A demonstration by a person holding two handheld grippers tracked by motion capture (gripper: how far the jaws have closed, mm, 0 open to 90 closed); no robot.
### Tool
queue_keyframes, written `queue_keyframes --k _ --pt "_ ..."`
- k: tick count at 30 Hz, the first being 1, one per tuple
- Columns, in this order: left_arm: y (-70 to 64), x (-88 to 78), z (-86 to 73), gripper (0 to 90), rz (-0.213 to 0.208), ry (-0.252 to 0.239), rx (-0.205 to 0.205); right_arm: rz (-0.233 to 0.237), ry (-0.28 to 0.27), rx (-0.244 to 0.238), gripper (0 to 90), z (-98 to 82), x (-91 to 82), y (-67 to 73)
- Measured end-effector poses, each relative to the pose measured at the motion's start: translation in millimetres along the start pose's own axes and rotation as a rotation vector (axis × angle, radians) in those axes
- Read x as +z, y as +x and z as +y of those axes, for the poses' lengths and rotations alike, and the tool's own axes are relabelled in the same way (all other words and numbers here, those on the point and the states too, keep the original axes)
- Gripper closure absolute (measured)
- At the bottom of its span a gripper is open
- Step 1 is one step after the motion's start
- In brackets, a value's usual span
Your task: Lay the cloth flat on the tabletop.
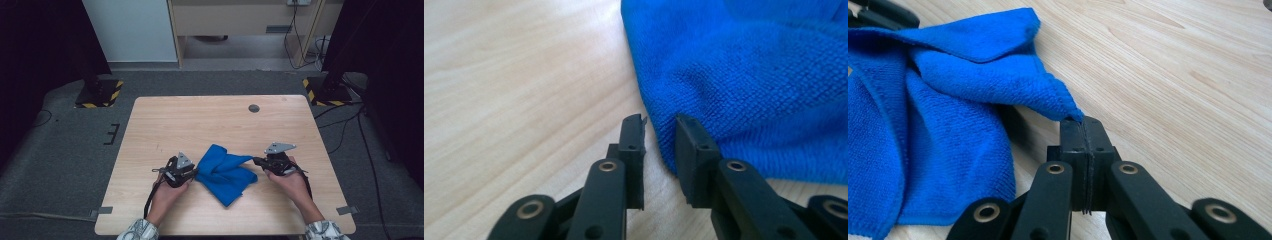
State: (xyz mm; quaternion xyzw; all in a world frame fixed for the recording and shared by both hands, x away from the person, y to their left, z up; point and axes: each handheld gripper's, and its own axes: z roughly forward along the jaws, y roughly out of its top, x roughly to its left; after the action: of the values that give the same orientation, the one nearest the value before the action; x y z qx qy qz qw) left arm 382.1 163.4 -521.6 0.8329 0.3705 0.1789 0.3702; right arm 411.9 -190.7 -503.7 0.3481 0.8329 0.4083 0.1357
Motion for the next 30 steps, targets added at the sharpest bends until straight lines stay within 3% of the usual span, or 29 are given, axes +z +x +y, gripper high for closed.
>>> queue_keyframes --k 7,13,16,23,25,30 --pt "0.0 -16.4 15.3 64.0 -0.014 -0.095 -0.022 -0.005 0.014 -0.013 89.9 -0.2 1.0 2.0" --pt "-3.3 -10.2 28.3 58.5 -0.022 -0.112 -0.021 -0.007 0.006 -0.013 89.9 1.4 1.4 3.0" --pt "-9.6 6.5 42.8 54.6 -0.037 -0.109 -0.031 -0.013 0.009 -0.013 89.8 1.7 2.4 3.8" --pt "-14.2 24.6 72.4 50.2 -0.054 -0.117 -0.054 -0.010 0.013 -0.015 89.8 1.0 4.1 3.4" --pt "-19.9 38.7 84.0 48.8 -0.048 -0.088 -0.042 -0.012 0.012 -0.015 89.8 0.9 4.5 3.7" --pt "-30.1 61.7 91.1 43.1 -0.036 -0.027 -0.040 -0.011 0.010 -0.006 89.7 0.4 3.4 2.5"
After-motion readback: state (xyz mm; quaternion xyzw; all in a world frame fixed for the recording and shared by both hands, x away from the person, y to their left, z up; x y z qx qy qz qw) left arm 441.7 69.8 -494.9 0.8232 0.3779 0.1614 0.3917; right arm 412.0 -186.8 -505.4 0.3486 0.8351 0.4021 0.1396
